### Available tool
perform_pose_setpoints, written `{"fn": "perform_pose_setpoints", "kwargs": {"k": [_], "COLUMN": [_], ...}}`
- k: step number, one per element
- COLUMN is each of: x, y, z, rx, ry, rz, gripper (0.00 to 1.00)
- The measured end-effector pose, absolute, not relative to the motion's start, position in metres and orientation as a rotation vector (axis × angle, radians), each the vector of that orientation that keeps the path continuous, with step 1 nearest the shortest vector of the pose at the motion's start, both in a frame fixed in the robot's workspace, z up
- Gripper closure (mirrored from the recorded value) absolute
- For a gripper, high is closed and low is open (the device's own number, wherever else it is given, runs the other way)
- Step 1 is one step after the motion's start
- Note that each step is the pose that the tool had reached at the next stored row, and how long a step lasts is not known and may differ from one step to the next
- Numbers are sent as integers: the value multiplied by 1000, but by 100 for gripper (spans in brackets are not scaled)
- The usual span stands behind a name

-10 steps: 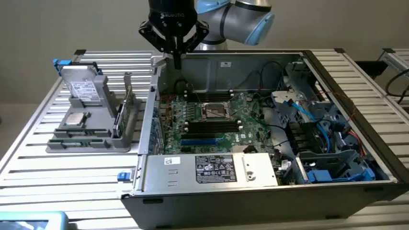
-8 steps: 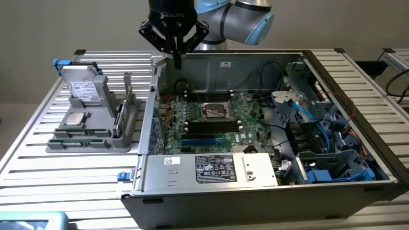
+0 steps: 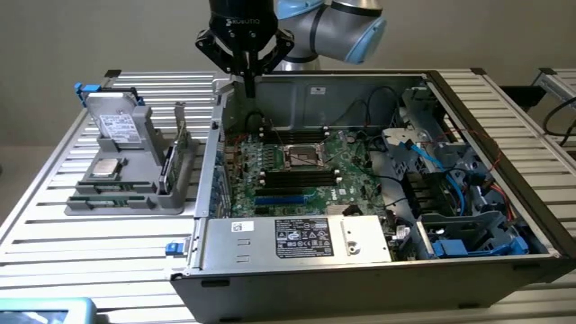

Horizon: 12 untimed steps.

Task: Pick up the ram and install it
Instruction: 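Reach for the ram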

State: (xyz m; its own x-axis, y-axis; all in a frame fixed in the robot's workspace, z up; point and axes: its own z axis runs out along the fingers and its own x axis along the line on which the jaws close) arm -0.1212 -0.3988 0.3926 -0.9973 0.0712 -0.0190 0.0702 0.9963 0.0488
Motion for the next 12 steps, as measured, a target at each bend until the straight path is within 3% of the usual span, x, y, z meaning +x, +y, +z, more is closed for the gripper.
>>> {"fn": "perform_pose_setpoints", "kwargs": {"k": [12], "x": [-137], "y": [-405], "z": [392], "rx": [111], "ry": [3117], "rz": [87], "gripper": [89]}}
